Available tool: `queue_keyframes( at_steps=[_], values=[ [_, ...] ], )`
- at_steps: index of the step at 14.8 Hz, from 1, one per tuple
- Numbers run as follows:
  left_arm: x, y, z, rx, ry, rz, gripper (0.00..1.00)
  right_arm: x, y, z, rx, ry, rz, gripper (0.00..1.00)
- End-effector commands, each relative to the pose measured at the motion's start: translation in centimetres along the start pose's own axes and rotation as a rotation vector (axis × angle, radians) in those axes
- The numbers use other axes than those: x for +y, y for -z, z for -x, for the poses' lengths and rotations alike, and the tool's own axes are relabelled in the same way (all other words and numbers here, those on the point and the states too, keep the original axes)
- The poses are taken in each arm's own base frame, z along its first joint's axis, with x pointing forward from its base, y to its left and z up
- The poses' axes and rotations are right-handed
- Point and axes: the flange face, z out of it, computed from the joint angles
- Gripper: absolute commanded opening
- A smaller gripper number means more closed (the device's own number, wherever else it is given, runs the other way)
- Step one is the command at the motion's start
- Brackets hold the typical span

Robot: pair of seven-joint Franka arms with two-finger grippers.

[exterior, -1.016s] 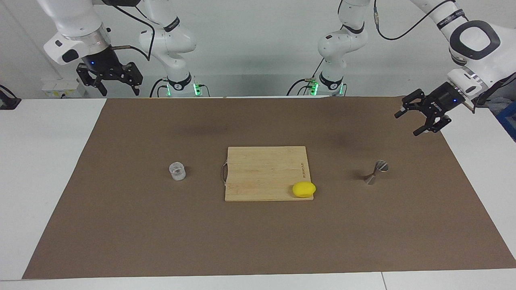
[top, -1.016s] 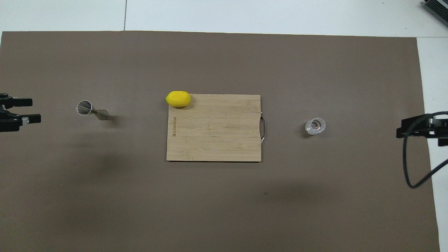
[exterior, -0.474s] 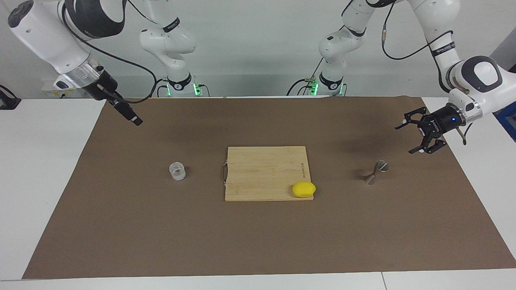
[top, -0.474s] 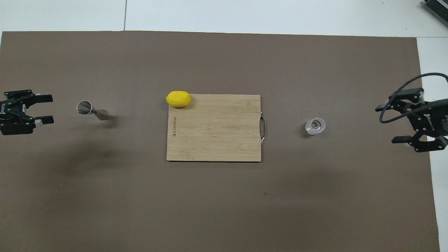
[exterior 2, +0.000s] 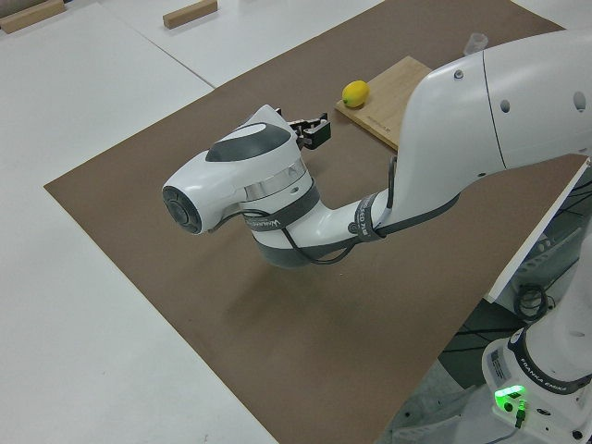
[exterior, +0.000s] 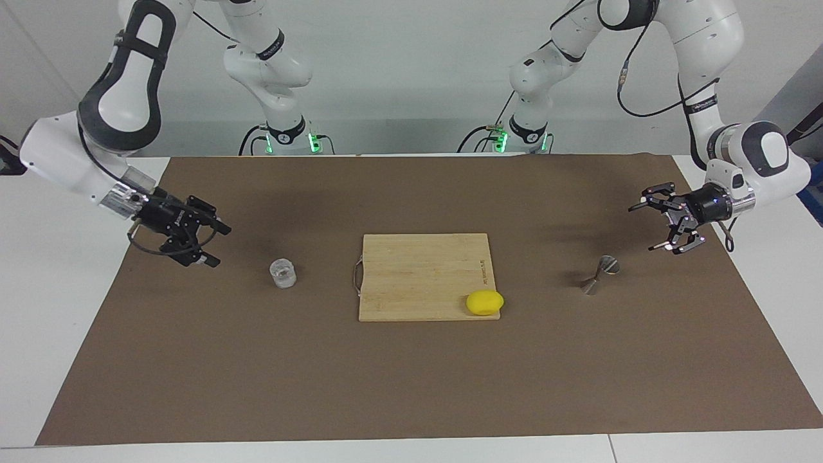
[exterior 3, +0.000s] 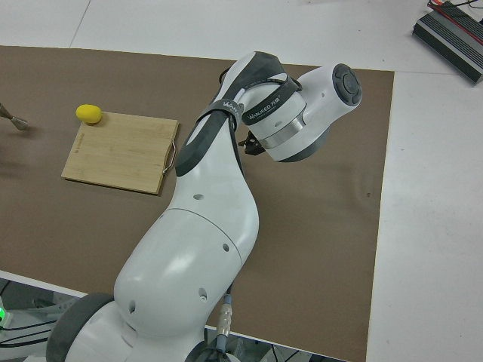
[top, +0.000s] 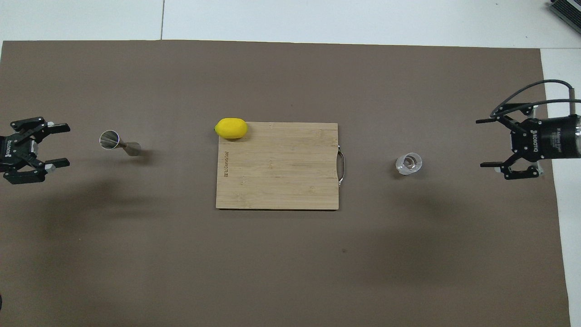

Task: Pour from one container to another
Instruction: 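Move the left gripper to the dark cup while the right gripper approaches the glass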

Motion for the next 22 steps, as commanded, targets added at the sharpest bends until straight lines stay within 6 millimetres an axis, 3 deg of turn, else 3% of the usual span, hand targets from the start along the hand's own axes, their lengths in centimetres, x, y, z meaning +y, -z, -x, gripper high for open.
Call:
queue_keyframes(
  at_steps=[1,4,6,7,9,11,13,15,17,22],
  values=[
    [-1.9,-1.1,2.5,0.07,-0.07,0.031,1.0,1.2,-2.2,-1.6,-0.081,-0.13,-0.035,1.0],
    [-3.8,-1.4,5.8,0.095,-0.062,0.04,1.0,2.4,-4.0,-4.3,-0.158,-0.225,-0.048,1.0],
    [-4.9,-1.6,8.5,0.115,-0.041,0.049,1.0,3.3,-6.4,-6.7,-0.204,-0.254,-0.001,1.0],
    [-5.5,-1.5,8.9,0.112,-0.041,0.042,1.0,3.7,-7.2,-7.6,-0.221,-0.238,0.019,1.0],
    [-5.8,-1.7,9.1,0.112,-0.041,0.027,1.0,4.5,-8.2,-9.2,-0.243,-0.244,0.041,1.0],
    [-5.9,-3.0,9.1,0.126,-0.045,0.038,1.0,4.6,-9.5,-8.6,-0.268,-0.256,0.035,1.0],
    [-6.3,-4.1,8.7,0.155,-0.122,0.025,1.0,5.3,-11.1,-9.6,-0.298,-0.259,0.031,1.0],
    [-6.8,-5.3,8.1,0.173,-0.146,0.046,1.0,5.2,-12.3,-9.4,-0.311,-0.249,0.024,1.0],
    [-6.9,-6.0,7.8,0.18,-0.177,0.056,1.0,5.1,-12.8,-8.9,-0.319,-0.246,0.02,1.0],
    [-6.9,-6.5,8.3,0.181,-0.282,0.059,1.0,6.0,-14.1,-9.9,-0.336,-0.211,0.008,1.0]
  ],
)
